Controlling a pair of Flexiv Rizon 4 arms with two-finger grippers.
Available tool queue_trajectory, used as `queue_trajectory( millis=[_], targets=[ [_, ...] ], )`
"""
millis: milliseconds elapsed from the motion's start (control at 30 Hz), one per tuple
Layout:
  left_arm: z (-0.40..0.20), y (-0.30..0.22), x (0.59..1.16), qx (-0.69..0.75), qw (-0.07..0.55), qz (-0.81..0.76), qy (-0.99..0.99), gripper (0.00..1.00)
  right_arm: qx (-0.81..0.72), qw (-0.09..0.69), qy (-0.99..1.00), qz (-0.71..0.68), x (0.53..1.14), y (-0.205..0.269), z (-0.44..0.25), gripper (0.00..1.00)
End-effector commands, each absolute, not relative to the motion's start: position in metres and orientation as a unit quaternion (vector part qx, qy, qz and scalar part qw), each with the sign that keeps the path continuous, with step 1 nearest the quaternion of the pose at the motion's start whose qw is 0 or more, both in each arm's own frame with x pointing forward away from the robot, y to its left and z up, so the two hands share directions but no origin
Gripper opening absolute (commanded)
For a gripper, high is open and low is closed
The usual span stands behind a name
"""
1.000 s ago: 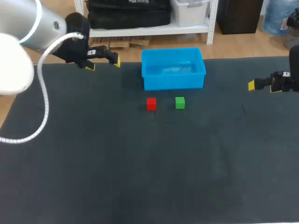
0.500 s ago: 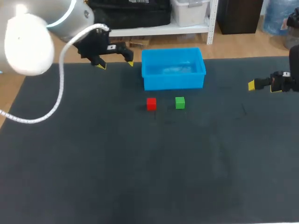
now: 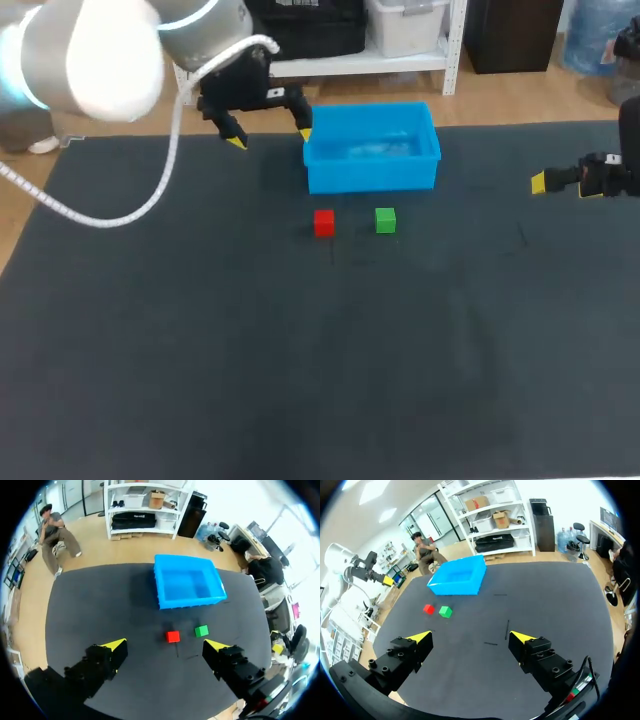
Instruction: Use the left arm to pick the red cube and place it into the blue plastic box first, then use the right arm to grasp the green cube and put it into the same blue plastic box after the first action is fully finished.
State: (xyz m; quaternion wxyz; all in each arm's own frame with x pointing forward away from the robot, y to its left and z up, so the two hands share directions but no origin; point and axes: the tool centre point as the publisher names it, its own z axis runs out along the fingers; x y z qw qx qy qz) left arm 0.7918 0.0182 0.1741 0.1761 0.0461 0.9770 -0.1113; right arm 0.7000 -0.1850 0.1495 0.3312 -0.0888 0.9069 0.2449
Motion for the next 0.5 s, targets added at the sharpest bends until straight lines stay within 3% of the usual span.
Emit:
queue_trajectory(
  millis=[33, 500],
  targets=[
    [0.174, 0.005, 0.802, 0.045, 0.149, -0.068, 0.985, 1.00, -0.089, 0.331, 0.907, 0.245, 0.700, -0.185, 0.150, 1.00],
    [0.163, -0.025, 0.802, 0.063, 0.113, -0.018, 0.991, 1.00, -0.089, 0.331, 0.907, 0.245, 0.700, -0.185, 0.150, 1.00]
  ],
)
